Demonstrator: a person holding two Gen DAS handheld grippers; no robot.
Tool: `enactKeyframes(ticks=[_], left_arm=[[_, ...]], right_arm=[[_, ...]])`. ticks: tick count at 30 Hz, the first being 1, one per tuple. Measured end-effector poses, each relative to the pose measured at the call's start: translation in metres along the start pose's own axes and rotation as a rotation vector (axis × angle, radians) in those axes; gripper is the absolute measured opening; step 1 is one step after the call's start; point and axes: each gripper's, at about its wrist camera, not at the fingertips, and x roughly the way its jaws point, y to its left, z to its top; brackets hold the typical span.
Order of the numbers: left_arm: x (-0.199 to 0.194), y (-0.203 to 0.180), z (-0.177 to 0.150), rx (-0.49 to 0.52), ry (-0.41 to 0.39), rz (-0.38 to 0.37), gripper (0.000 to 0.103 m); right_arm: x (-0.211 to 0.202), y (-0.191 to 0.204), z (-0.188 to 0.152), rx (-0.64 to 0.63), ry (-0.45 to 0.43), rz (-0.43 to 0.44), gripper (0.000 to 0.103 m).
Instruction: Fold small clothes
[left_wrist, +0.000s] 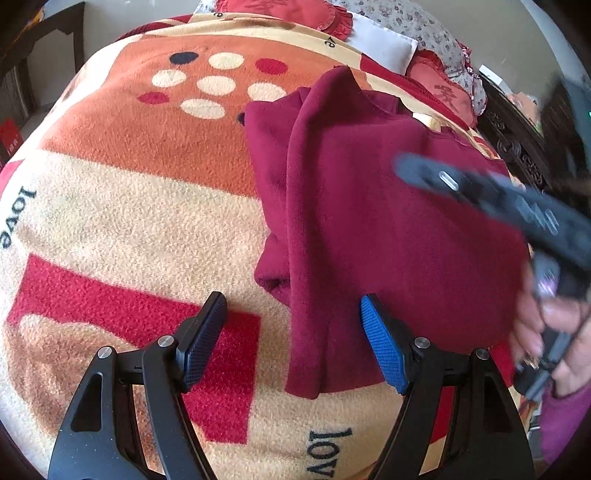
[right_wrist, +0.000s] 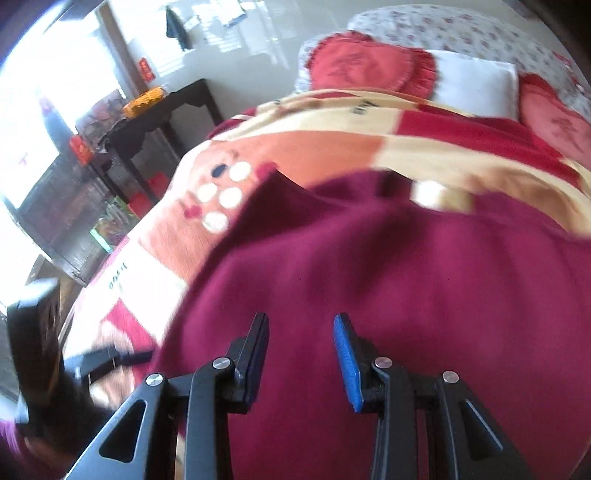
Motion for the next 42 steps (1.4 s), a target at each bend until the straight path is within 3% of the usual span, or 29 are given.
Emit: enactKeyframes(ticks=[9, 15, 24, 28, 33, 38, 42], left_arm=[[0.001, 0.006, -0.002, -0.022, -0.007, -0.038, 0.075], [0.000, 0.012, -0.006, -0.039, -0.022, -0.054, 0.075], [-0.002, 0.016, -0.012, -0.044, -0.034, -0.064, 0.076], [-0.003, 0.021, -0.015, -0.057, -0.036, -0.077, 0.076], [-0.005, 0.029, -0.016, -0.068, -0.046, -0.094, 0.076], [-0.008, 0.032, -0.019, -0.076, -0.067, -0.100, 0.076], [-0.012, 0.035, -0.021, -0.070, -0.061, -0.110, 0.076]], right_arm=[[0.053, 0.021, 0.052, -0.025, -0.011, 0.002, 0.035], [0.088, 0.027, 0.064, -0.059, 0.070, -0.056, 0.035], [0.073, 0.026, 0.072, -0.030, 0.070, -0.014, 0.035], [0.086, 0.022, 0.071, 0.015, 0.110, -0.002, 0.041], [0.080, 0.040, 0.074, 0.020, 0.138, 0.050, 0.063], [0.106, 0.079, 0.066, -0.187, 0.215, -0.141, 0.076], [0.114, 0.093, 0.056, -0.303, 0.208, -0.246, 0.072]])
